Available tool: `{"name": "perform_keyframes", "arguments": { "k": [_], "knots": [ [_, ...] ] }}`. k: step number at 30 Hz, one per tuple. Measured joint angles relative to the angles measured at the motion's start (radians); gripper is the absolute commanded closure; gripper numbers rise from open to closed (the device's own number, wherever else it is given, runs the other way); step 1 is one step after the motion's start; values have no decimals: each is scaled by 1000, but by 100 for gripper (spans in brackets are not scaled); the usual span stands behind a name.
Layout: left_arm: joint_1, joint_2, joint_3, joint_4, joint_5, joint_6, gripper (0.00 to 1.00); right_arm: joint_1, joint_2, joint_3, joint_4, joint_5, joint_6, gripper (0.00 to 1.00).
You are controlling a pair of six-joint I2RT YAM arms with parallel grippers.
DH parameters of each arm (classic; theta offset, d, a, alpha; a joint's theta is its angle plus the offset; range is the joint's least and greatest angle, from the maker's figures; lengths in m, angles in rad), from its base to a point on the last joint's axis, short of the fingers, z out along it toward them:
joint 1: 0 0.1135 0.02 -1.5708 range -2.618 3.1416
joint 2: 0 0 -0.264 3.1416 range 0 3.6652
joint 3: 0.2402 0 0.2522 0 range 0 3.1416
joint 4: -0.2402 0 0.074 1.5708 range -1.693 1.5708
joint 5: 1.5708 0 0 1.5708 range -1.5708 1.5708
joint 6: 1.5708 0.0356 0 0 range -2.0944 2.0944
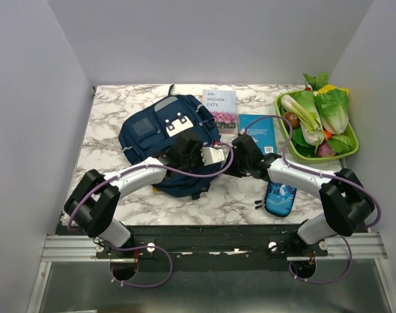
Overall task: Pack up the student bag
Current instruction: Zip the student bag at the center of the board.
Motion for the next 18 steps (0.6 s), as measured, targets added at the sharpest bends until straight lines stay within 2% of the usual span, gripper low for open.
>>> {"name": "perform_keyframes", "arguments": {
  "k": [6,10,15,18],
  "knots": [
    [9,-32,11,-41,11,3,100,-24,-35,23,-43,14,-36,66],
    [47,-93,116,-237,126,11,100,-72,-37,116,-69,32,-120,61],
    [72,-193,185,-492,287,93,100,-98,-37,260,-39,61,-354,57],
    [68,-240,174,-619,341,147,100,-97,-37,278,34,38,-533,52]
  ]
}}
